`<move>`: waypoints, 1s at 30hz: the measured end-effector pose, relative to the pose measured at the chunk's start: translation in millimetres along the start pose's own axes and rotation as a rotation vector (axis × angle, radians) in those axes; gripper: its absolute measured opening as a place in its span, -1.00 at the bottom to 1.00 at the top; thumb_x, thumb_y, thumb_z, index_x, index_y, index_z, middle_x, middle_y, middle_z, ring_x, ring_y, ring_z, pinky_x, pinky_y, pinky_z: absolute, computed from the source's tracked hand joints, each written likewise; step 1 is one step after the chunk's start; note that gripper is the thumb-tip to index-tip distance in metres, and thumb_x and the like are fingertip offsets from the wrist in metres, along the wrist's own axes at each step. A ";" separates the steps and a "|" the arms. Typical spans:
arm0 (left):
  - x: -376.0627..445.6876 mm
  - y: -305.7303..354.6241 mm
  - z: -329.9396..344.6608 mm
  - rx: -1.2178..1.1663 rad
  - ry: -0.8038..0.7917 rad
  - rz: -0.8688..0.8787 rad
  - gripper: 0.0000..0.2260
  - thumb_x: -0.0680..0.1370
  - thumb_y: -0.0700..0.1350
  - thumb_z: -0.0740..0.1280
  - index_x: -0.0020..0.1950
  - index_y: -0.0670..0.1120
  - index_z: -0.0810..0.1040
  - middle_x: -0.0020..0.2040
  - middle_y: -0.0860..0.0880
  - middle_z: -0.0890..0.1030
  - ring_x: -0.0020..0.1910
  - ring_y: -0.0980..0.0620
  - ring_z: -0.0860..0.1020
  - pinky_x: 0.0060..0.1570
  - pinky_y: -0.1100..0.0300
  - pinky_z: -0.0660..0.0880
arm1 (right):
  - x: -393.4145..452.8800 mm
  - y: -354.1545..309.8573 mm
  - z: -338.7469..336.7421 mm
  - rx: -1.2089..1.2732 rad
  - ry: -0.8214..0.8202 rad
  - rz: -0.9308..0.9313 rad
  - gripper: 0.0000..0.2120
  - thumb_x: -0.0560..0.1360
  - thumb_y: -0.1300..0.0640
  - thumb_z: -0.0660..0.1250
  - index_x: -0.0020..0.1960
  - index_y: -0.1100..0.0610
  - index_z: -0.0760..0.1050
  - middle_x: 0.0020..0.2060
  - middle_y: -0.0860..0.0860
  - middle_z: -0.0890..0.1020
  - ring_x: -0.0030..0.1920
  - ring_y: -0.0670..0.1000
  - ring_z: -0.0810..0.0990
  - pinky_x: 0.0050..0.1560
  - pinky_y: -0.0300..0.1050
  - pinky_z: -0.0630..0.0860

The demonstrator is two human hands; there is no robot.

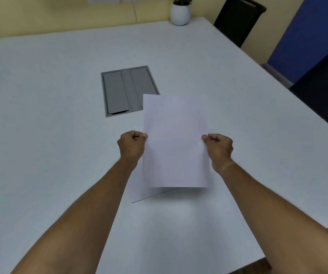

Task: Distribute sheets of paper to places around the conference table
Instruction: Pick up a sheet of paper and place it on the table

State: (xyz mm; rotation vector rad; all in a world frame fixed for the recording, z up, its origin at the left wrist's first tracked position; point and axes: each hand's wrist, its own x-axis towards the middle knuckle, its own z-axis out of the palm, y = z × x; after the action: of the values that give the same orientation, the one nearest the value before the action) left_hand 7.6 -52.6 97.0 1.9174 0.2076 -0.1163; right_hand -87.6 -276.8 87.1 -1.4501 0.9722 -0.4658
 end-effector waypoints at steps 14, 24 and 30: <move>-91.2 77.5 90.1 -0.044 -0.239 0.154 -0.92 0.49 -0.14 0.45 -0.20 -0.09 0.63 -0.27 0.05 0.62 -0.32 0.17 0.54 -0.32 0.35 0.43 | -18.9 -32.5 -161.4 0.094 0.247 -0.055 -0.91 0.46 0.21 0.50 -0.06 0.13 0.63 -0.27 -0.15 0.61 -0.24 -0.27 0.56 -0.29 -0.52 0.41; -194.1 113.8 167.9 -0.044 -0.272 0.214 -0.90 0.47 -0.14 0.45 -0.25 -0.06 0.62 -0.26 0.05 0.64 -0.29 0.15 0.57 -0.29 0.35 0.44 | -12.1 -35.4 -299.2 0.155 0.222 -0.117 -0.93 0.48 0.23 0.48 -0.11 0.12 0.61 -0.24 -0.12 0.62 -0.19 -0.23 0.58 -0.22 -0.47 0.46; -250.5 137.1 219.4 -0.050 -0.245 0.236 -0.91 0.46 -0.13 0.42 -0.24 -0.08 0.64 -0.23 0.02 0.66 -0.24 0.10 0.60 -0.25 0.31 0.48 | 1.9 -37.7 -378.4 0.183 0.177 -0.131 -0.94 0.50 0.22 0.45 -0.11 0.11 0.60 -0.17 -0.06 0.65 -0.10 -0.15 0.61 -0.09 -0.32 0.54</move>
State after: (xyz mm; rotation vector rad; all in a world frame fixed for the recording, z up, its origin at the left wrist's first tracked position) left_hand -206.0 -326.6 192.1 1.8440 -0.1784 -0.1841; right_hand -370.5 -513.5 180.0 -1.3274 0.9502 -0.7700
